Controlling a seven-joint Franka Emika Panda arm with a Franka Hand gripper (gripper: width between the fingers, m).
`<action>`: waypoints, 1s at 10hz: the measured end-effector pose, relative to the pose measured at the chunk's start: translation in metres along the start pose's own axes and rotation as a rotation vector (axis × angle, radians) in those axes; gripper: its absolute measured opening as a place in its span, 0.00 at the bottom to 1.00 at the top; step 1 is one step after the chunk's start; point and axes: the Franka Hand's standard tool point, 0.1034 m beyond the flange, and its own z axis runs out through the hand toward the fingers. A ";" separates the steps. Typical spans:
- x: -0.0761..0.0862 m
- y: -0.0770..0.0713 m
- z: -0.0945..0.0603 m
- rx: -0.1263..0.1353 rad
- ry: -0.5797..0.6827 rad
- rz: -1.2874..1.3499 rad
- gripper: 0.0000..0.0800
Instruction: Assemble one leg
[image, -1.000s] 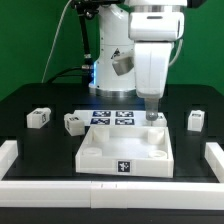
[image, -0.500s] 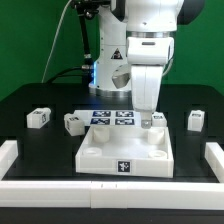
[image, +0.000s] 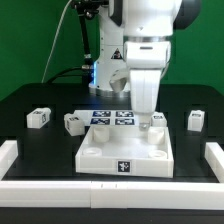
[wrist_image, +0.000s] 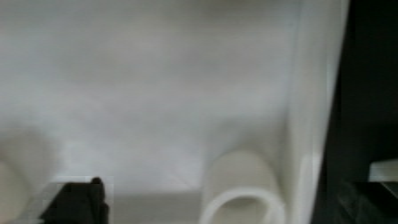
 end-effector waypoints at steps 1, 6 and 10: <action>-0.004 -0.008 0.006 0.009 0.000 0.006 0.81; -0.002 -0.011 0.026 0.031 0.007 0.018 0.81; -0.003 -0.007 0.026 0.028 0.006 0.024 0.52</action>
Offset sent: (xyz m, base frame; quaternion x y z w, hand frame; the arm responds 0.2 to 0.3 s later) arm 0.0057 0.0123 -0.0240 -0.0156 0.0115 0.0178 0.9997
